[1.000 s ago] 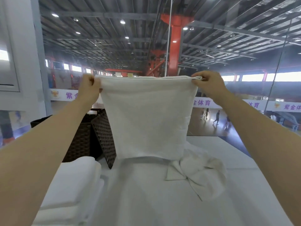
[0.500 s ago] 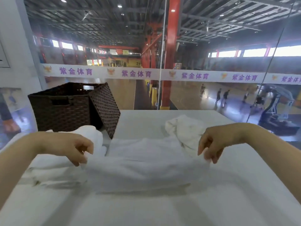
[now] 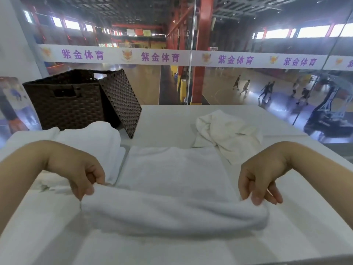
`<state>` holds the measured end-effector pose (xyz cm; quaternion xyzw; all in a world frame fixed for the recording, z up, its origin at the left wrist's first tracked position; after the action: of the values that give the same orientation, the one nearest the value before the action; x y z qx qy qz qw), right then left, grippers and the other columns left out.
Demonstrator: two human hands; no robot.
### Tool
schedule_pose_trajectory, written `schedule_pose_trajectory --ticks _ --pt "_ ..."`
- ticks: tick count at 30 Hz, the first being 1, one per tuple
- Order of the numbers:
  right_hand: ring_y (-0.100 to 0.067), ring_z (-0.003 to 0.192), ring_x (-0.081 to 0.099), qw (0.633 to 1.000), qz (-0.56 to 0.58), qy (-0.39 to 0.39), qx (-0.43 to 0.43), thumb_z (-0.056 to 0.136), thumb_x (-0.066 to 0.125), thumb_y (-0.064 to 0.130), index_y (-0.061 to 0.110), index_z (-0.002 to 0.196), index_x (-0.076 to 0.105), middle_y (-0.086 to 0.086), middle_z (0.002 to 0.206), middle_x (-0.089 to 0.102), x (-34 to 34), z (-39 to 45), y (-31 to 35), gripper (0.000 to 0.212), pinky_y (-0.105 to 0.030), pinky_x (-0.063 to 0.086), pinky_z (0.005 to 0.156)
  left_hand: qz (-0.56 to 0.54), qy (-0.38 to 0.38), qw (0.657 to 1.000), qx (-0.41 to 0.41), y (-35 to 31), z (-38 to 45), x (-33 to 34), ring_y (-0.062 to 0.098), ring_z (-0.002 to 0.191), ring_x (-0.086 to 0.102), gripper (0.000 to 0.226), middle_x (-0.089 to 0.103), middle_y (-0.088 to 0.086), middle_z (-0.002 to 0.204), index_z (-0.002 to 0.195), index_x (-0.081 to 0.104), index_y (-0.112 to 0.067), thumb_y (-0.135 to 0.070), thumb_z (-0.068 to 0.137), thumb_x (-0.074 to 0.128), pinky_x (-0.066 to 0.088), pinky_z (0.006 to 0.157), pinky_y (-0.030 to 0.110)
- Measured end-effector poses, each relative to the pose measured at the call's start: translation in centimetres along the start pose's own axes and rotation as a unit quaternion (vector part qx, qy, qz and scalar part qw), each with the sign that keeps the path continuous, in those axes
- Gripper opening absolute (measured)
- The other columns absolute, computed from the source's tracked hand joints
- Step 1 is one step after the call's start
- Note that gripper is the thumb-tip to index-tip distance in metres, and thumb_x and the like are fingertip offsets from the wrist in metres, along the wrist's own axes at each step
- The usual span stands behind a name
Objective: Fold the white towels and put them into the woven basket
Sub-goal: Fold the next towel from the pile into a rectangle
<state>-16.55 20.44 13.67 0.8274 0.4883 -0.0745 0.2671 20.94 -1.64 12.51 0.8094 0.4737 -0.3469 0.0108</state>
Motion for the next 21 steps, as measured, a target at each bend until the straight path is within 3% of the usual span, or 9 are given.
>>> schedule_pose_trajectory --ticks 2,5,11,15,18,21 --pt "-0.01 0.057 0.062 0.999 0.021 -0.037 -0.019 0.091 0.066 0.004 0.004 0.106 0.063 0.0 0.066 0.061 -1.7 0.0 -0.7 0.015 -0.026 0.056 0.057 -0.076 0.02 0.997 0.015 -1.0 0.3 -1.1 0.012 0.078 0.067 0.007 0.071 0.0 0.081 0.096 0.071 -0.01 -0.012 0.09 0.068 0.054 0.08 0.027" --pt "-0.013 0.063 0.058 0.991 0.04 -0.116 -0.046 0.093 0.064 0.011 0.003 0.102 0.067 -0.005 0.071 0.057 -4.6 0.4 -1.7 0.012 -0.03 0.056 0.064 -0.064 -0.05 0.996 -0.034 -1.3 1.2 -3.5 0.018 0.086 0.072 0.011 0.075 0.008 0.091 0.098 0.072 -0.007 -0.009 0.094 0.062 0.057 0.081 0.029" --pt "-0.02 0.07 0.063 0.94 0.08 -0.324 -0.071 0.094 0.062 0.012 0.01 0.103 0.069 -0.01 0.081 0.067 -10.8 3.4 -3.5 0.011 -0.036 0.059 0.069 -0.023 -0.208 0.973 -0.097 -2.7 5.1 -9.7 0.015 0.08 0.073 0.016 0.073 0.011 0.095 0.101 0.068 -0.002 -0.01 0.097 0.055 0.06 0.07 0.028" --pt "-0.024 0.072 0.066 0.897 0.033 -0.439 -0.05 0.096 0.052 0.009 0.011 0.101 0.066 -0.01 0.085 0.066 -14.1 6.7 -3.6 0.015 -0.035 0.061 0.068 0.014 -0.279 0.952 -0.123 -2.8 9.4 -12.3 0.018 0.074 0.073 0.017 0.072 0.011 0.089 0.096 0.066 -0.002 -0.01 0.097 0.05 0.059 0.061 0.027" --pt "-0.023 0.07 0.069 0.872 0.03 -0.487 -0.025 0.093 0.045 0.004 0.013 0.096 0.066 -0.008 0.087 0.067 -15.9 9.1 -3.8 0.023 -0.032 0.06 0.068 0.053 -0.311 0.937 -0.15 -2.6 12.5 -13.2 0.019 0.066 0.07 0.018 0.073 0.009 0.086 0.095 0.068 -0.003 -0.006 0.093 0.051 0.049 0.047 0.022" --pt "-0.025 0.075 0.067 0.868 0.012 -0.497 0.004 0.086 0.043 -0.002 0.012 0.094 0.065 -0.01 0.092 0.07 -16.9 12.1 -4.0 0.027 -0.036 0.057 0.079 0.124 -0.322 0.921 -0.182 -2.9 15.3 -13.0 0.016 0.059 0.051 0.012 0.063 0.003 0.074 0.094 0.068 -0.003 -0.002 0.087 0.058 0.035 0.038 0.016"
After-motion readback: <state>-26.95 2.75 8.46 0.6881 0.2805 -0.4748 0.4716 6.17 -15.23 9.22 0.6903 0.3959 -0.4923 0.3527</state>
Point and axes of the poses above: each hand's wrist, its own z-axis towards the middle knuckle, its own x-axis out of the palm, y = z × x, the point moved 3 cm from there along z, towards the middle knuckle
